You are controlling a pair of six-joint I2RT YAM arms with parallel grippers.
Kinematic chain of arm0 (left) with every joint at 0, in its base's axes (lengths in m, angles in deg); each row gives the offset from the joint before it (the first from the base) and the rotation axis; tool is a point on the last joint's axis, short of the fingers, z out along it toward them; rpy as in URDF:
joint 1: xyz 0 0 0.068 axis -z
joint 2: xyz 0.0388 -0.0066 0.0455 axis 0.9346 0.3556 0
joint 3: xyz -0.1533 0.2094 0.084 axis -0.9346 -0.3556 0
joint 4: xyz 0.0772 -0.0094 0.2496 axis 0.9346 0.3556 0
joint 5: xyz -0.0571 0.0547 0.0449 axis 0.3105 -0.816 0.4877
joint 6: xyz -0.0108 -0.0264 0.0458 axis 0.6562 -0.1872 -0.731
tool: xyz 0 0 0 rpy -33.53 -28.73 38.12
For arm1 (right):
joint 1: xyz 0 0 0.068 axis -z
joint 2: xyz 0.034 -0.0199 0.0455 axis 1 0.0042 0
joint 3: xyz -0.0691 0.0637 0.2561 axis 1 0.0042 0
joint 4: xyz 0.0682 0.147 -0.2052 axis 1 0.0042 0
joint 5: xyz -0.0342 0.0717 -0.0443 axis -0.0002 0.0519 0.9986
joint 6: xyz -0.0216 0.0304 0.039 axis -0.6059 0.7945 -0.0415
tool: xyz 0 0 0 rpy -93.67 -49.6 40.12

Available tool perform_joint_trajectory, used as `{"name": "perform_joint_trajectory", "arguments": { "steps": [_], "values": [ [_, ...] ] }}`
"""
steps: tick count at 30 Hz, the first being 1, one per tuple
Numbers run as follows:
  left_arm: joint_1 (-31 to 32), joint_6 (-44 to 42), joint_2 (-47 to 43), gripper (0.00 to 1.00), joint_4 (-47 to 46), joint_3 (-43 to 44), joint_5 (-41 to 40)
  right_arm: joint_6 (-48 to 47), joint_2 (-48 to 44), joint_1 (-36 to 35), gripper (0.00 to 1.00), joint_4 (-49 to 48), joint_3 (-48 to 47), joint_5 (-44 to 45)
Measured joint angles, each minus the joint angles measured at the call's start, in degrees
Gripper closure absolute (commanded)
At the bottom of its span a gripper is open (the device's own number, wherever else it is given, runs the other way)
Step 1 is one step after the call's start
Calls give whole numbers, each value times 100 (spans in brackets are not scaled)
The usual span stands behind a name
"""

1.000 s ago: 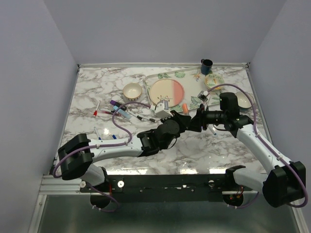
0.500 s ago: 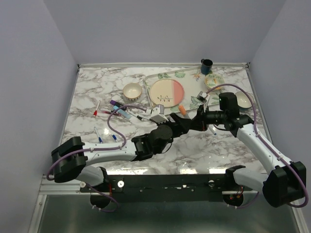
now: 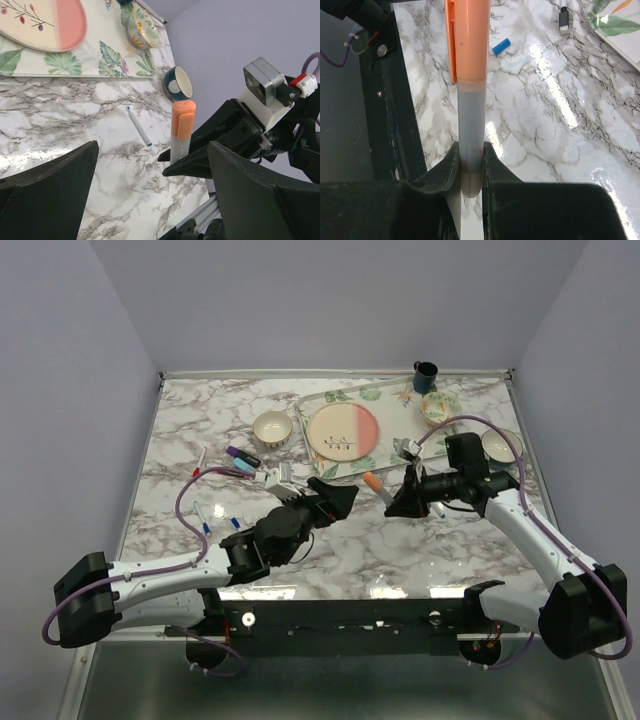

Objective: Open the pen caps

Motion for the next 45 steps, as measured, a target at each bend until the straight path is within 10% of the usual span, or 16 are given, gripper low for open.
{"name": "perform_joint_trajectory", "arguments": {
  "steps": [38, 45],
  "values": [
    [-625, 151, 925, 1, -387, 249, 787, -695, 361, -83, 99, 595, -181, -247],
    [-636, 262, 1504, 15, -575, 651, 1016, -706, 367, -114, 99, 612, -184, -269]
  ]
}}
